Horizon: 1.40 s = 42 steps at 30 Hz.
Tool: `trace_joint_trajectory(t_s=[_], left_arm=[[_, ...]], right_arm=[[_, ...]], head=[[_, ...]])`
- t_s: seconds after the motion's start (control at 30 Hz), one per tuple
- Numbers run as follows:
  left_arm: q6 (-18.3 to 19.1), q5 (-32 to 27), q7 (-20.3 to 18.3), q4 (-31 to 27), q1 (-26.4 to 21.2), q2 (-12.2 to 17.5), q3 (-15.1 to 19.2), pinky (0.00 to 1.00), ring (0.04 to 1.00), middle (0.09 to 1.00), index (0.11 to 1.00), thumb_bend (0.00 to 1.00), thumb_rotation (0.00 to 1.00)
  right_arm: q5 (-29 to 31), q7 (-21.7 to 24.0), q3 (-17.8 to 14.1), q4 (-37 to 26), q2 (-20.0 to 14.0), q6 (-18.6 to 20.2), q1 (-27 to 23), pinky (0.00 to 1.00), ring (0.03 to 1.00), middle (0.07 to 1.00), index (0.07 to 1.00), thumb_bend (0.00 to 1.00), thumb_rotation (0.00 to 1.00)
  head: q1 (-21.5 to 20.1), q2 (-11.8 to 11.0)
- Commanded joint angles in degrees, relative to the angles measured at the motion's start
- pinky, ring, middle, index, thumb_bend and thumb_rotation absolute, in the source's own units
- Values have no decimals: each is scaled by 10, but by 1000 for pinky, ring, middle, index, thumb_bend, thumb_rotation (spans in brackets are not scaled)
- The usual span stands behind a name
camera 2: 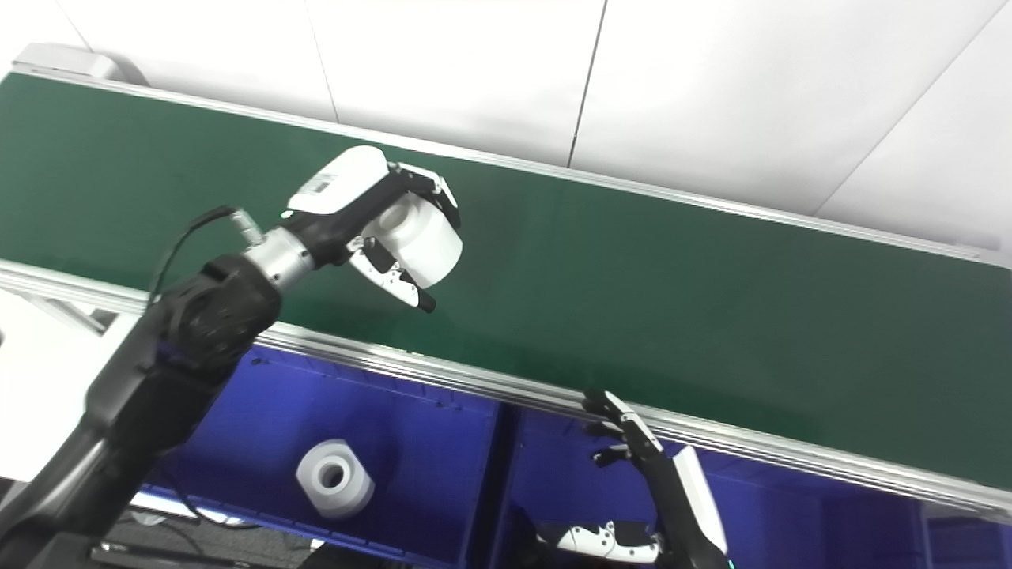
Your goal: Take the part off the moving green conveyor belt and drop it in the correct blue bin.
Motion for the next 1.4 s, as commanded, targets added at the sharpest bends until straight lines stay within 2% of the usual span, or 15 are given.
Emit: trace_joint_trajectory(t_s=[0.0, 0.23, 0.3, 0.4, 0.57, 0.73, 0.87, 0.9, 0.93, 1.0, 1.03, 1.07, 1.1, 1.2, 1.37], left_arm=[[-3, -33, 3, -29, 39, 5, 11, 323, 426, 530, 497, 470, 0], [-94, -78, 39, -17, 172, 6, 21, 327, 436, 536, 492, 469, 0], [-109, -82, 43, -5, 206, 6, 20, 328, 440, 536, 490, 470, 0], [-126, -85, 43, 17, 245, 6, 11, 350, 444, 528, 487, 472, 0], [-182, -62, 56, 74, 274, 8, -4, 359, 455, 514, 492, 473, 0], [-192, -40, 66, 121, 272, 1, -12, 380, 484, 519, 472, 473, 0], [-157, 1, 37, 129, 256, 15, -33, 372, 489, 528, 483, 472, 0], [-150, 17, 28, 128, 251, 21, -41, 475, 483, 526, 480, 482, 0], [-141, 38, 21, 126, 246, 26, -47, 568, 595, 626, 489, 487, 30], [-125, 69, 14, 121, 238, 28, -57, 659, 714, 732, 498, 489, 69], [-118, 80, 12, 118, 235, 28, -61, 772, 773, 781, 665, 524, 353], [-105, 95, 6, 114, 232, 27, -65, 839, 833, 822, 759, 560, 539], [-92, 107, -1, 111, 229, 26, -69, 847, 842, 828, 771, 565, 563], [-61, 125, -22, 110, 215, 24, -77, 920, 916, 893, 855, 602, 781], [-32, 154, -36, 107, 205, 28, -91, 985, 974, 971, 939, 730, 959]], right_arm=[[-1, -2, -2, -27, 4, 2, 3, 645, 768, 834, 869, 889, 325], [7, 4, -3, -38, 4, 17, 3, 573, 738, 833, 869, 889, 310], [7, 6, -4, -40, 2, 18, 2, 631, 762, 826, 869, 891, 315], [9, 9, -6, -43, 1, 19, 0, 585, 736, 822, 871, 879, 303], [7, 14, -8, -51, 2, 30, 0, 707, 797, 818, 870, 883, 317], [7, 15, -7, -46, 0, 23, -9, 732, 787, 804, 864, 891, 330], [3, 14, -5, -42, 1, 18, -14, 747, 782, 795, 858, 887, 340], [1, 14, -5, -44, 1, 22, -15, 745, 781, 794, 857, 886, 339], [1, 15, -5, -44, 2, 24, -17, 747, 782, 793, 856, 888, 344], [-1, 14, -4, -42, 2, 25, -19, 749, 783, 793, 856, 889, 351], [-3, 14, -3, -41, 1, 24, -20, 747, 782, 792, 856, 889, 365], [-3, 14, -4, -40, 2, 23, -21, 740, 782, 792, 854, 891, 370], [-1, 14, -4, -39, 2, 23, -22, 738, 782, 792, 854, 892, 371], [-2, 14, -3, -40, 4, 25, -22, 727, 781, 794, 852, 889, 372], [-15, 12, -2, -49, 10, 31, -15, 727, 788, 793, 848, 897, 402]], head=[[2, 3], [6, 14], [8, 20], [10, 25], [9, 37], [24, 44], [28, 48], [27, 49], [27, 50], [30, 48], [31, 48], [34, 48], [34, 48], [31, 47], [21, 45]])
